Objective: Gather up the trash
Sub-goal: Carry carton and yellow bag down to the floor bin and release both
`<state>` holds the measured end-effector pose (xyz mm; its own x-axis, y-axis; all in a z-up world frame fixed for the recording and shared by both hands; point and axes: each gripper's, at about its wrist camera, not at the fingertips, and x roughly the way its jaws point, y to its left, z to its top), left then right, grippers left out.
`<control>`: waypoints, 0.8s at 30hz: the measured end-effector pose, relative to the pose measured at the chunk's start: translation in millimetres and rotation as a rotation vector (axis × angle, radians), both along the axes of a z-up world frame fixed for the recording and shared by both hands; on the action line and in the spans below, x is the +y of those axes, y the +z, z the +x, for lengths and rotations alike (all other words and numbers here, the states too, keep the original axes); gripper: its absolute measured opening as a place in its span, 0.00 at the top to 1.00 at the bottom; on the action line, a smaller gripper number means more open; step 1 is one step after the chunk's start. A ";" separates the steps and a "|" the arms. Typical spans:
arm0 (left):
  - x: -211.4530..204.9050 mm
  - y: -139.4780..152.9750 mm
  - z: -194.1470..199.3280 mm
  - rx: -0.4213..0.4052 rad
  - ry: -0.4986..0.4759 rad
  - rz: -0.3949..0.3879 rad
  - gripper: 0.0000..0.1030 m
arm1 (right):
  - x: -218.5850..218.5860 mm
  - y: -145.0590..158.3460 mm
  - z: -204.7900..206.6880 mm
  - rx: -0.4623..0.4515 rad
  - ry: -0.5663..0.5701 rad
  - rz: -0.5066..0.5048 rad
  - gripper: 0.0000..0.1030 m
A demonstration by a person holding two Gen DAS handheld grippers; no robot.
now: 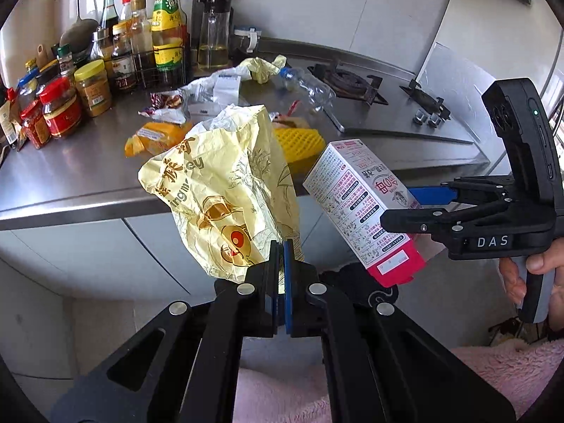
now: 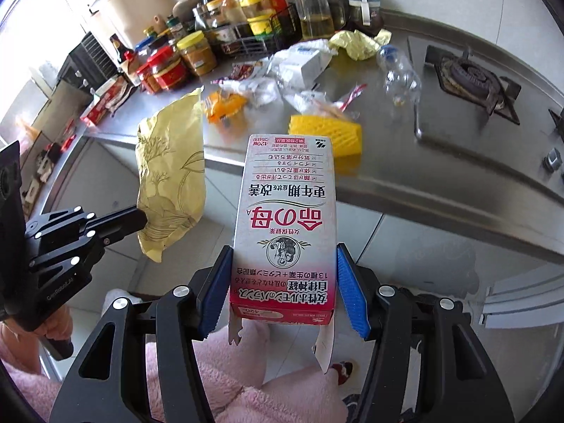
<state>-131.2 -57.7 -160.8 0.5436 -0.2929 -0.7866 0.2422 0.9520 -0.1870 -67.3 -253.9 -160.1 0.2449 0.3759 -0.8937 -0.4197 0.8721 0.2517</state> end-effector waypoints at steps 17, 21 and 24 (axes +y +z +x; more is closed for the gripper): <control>2.8 -254.5 27.6 0.428 0.047 -0.075 0.99 | 21.0 -238.7 20.8 0.251 -0.158 -0.065 0.43; 5.7 -303.4 42.8 0.478 0.043 -0.078 0.99 | 32.4 -282.4 26.6 0.284 -0.172 -0.093 0.43; 4.6 -325.0 51.9 0.496 0.027 -0.077 0.99 | 36.2 -300.1 30.6 0.316 -0.212 -0.067 0.43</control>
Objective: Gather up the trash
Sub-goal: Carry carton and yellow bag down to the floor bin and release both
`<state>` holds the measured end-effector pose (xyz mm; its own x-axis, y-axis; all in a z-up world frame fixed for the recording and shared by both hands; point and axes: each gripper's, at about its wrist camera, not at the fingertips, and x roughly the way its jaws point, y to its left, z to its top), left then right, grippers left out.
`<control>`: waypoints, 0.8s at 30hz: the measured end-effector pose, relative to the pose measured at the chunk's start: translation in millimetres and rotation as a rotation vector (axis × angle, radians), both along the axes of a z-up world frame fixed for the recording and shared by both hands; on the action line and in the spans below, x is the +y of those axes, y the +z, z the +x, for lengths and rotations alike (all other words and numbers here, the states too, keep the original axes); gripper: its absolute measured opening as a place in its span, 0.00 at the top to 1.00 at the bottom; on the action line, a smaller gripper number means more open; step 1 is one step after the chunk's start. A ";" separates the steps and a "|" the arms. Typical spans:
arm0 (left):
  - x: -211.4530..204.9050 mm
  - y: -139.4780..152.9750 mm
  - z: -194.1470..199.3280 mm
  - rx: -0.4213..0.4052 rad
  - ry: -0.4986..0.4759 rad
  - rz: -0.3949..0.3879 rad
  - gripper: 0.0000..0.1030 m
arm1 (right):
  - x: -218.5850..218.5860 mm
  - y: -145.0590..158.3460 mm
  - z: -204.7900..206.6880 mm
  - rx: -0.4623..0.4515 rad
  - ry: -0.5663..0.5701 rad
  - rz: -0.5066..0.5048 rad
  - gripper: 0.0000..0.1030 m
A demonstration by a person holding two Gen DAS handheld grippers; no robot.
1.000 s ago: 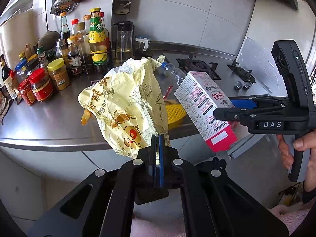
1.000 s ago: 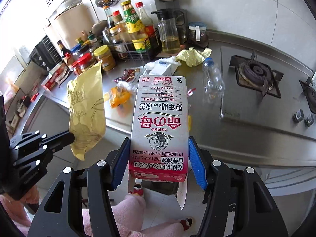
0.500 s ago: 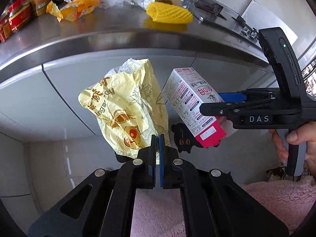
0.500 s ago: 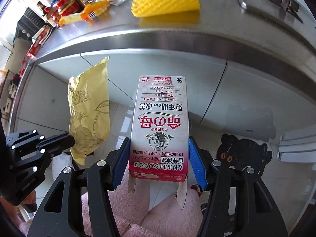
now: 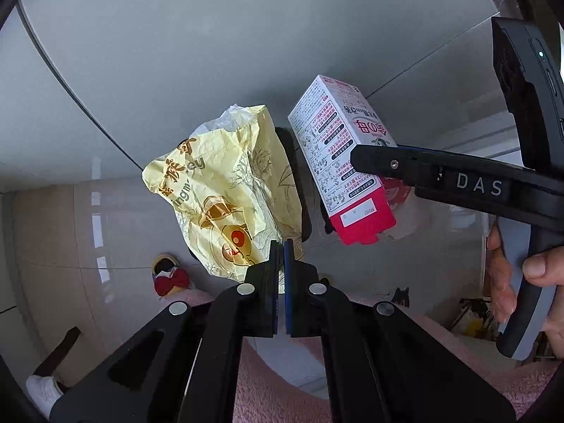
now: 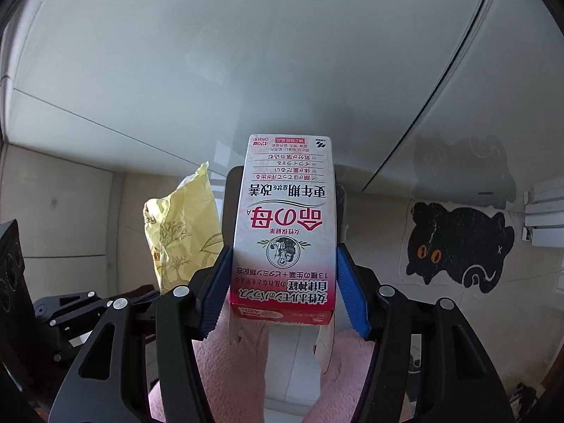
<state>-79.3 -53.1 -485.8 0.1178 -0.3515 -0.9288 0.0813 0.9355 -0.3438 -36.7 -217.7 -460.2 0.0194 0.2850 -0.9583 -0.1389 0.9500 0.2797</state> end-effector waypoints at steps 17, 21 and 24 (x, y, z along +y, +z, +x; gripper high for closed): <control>2.8 -17.2 19.3 0.025 -0.024 -0.035 0.84 | 8.9 -34.0 24.5 0.068 -0.136 0.057 0.32; 2.4 -3.2 18.8 0.020 -0.017 -0.028 0.79 | 5.2 -25.8 28.7 0.058 -0.145 0.057 0.30; 2.6 10.1 16.9 0.010 -0.013 -0.019 0.75 | 2.2 -8.5 29.6 0.044 -0.145 0.062 0.30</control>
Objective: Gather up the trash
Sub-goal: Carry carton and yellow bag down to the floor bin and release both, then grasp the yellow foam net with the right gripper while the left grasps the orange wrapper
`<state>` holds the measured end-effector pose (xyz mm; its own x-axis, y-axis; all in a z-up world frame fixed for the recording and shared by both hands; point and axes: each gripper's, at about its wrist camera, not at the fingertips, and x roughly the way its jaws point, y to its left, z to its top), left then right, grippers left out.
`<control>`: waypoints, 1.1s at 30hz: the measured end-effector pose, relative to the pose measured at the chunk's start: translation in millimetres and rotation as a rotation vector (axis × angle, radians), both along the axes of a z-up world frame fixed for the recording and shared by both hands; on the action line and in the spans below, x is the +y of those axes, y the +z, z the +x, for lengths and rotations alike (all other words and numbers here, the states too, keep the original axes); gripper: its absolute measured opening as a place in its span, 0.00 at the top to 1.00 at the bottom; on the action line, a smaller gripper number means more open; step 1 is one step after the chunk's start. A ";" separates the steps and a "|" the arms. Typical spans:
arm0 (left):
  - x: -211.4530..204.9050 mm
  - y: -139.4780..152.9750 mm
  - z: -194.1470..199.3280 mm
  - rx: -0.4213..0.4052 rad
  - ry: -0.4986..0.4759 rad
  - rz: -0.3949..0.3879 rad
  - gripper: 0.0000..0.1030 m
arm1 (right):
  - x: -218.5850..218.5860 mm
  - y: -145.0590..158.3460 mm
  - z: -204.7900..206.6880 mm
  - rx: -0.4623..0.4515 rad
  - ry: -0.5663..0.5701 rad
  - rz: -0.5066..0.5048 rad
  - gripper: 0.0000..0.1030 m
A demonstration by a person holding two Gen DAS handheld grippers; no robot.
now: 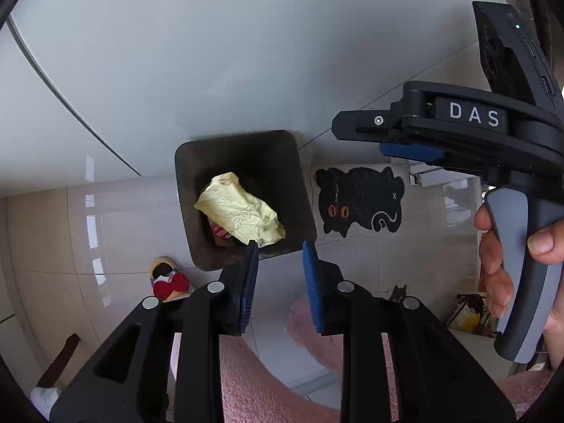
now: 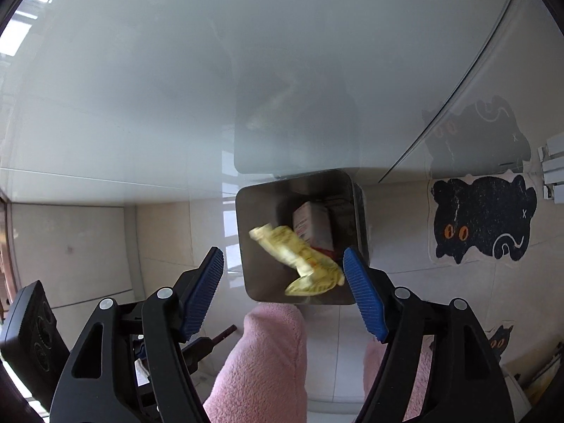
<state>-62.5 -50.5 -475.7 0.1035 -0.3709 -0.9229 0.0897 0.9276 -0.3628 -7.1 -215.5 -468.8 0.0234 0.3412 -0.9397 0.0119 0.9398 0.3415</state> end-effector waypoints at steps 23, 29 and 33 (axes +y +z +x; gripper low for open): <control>59.7 233.6 -15.0 -0.367 0.179 0.024 0.29 | -41.1 274.2 -22.7 -0.623 0.029 -0.030 0.09; 82.4 282.5 12.0 -0.509 0.242 0.083 0.23 | -30.6 290.4 -0.9 -0.686 0.020 -0.044 0.09; 91.9 300.2 34.0 -0.539 0.252 0.113 0.23 | -19.6 288.5 13.7 -0.697 0.017 -0.069 0.09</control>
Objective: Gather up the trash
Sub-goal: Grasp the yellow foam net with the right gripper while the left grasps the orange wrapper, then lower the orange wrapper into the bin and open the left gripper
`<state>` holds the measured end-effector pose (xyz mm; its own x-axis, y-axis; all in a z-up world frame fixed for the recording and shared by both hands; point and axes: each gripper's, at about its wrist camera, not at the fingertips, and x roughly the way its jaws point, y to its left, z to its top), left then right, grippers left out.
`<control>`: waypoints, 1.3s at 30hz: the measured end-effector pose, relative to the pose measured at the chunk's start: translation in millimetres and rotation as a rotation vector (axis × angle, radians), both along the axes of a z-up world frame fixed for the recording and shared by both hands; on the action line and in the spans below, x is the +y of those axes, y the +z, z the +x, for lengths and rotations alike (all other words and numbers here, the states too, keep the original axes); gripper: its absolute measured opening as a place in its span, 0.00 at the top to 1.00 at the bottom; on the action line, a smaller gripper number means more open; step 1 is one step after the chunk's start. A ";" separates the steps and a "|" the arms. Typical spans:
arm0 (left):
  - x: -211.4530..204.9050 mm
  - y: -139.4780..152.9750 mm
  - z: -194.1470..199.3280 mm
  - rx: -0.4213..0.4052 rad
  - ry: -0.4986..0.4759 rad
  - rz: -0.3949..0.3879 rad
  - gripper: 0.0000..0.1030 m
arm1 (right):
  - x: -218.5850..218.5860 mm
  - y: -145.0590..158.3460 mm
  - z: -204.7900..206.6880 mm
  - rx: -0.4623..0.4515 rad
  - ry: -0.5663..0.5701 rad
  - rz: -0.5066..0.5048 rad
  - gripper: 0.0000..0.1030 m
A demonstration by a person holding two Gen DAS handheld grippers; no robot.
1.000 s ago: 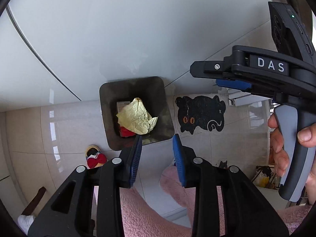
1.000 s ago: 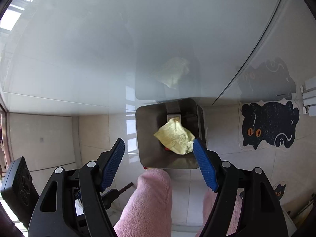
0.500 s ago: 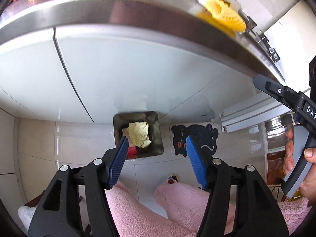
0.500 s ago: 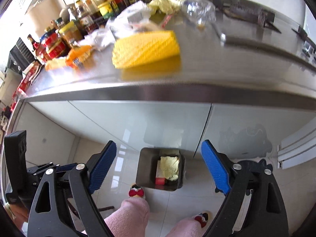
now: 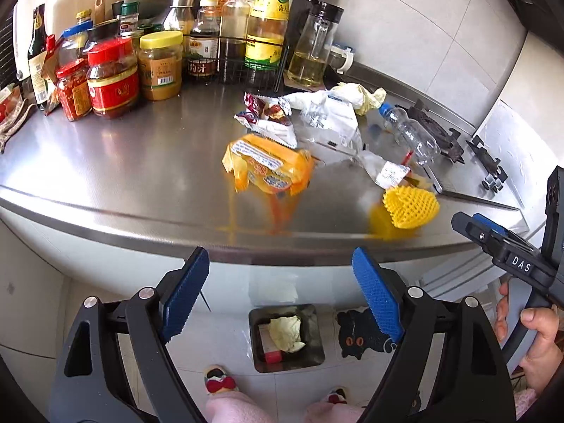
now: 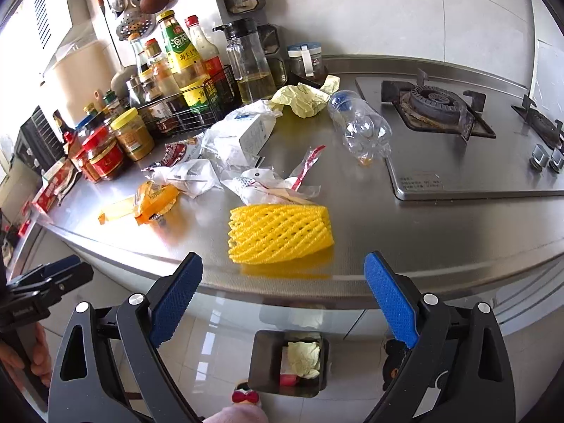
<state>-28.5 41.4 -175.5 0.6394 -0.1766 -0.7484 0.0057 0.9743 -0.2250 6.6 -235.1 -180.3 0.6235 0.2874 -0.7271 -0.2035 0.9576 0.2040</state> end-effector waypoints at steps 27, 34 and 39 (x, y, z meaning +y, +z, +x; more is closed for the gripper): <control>-6.6 -42.7 128.0 0.062 -0.088 0.089 0.27 | 31.4 -38.4 41.2 0.022 -0.058 -0.130 0.31; -7.6 -48.4 130.3 0.070 -0.100 0.078 0.47 | 27.5 -41.5 48.8 0.044 -0.051 -0.148 0.69; -9.1 -47.7 130.1 0.076 -0.101 0.071 0.65 | 22.9 -41.5 49.9 0.049 -0.042 -0.148 0.86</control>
